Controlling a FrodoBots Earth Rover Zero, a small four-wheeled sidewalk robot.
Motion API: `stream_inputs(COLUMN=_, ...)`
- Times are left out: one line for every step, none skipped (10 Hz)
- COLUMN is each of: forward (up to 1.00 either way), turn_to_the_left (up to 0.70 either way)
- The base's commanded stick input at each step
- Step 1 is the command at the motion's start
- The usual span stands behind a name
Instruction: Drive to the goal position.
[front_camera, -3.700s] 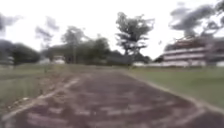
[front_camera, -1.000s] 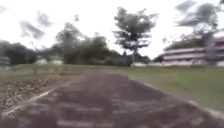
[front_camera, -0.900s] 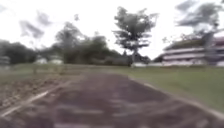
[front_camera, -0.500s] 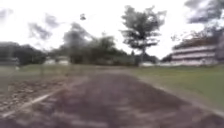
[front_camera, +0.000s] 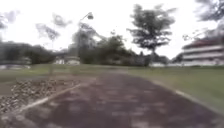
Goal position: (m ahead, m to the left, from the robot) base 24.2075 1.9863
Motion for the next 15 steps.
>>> stream_inputs(forward=0.70, turn_to_the_left=0.00)
stream_inputs(forward=0.70, turn_to_the_left=0.00)
stream_inputs(forward=0.70, turn_to_the_left=0.00)
stream_inputs(forward=0.70, turn_to_the_left=0.00)
stream_inputs(forward=0.70, turn_to_the_left=0.00)
stream_inputs(forward=0.70, turn_to_the_left=0.00)
stream_inputs(forward=0.70, turn_to_the_left=0.00)
stream_inputs(forward=0.70, turn_to_the_left=0.00)
stream_inputs(forward=0.70, turn_to_the_left=0.00)
stream_inputs(forward=0.70, turn_to_the_left=0.00)
stream_inputs(forward=0.70, turn_to_the_left=0.00)
stream_inputs(forward=0.70, turn_to_the_left=0.00)
stream_inputs(forward=0.70, turn_to_the_left=0.00)
stream_inputs(forward=0.70, turn_to_the_left=0.00)
stream_inputs(forward=0.70, turn_to_the_left=0.00)
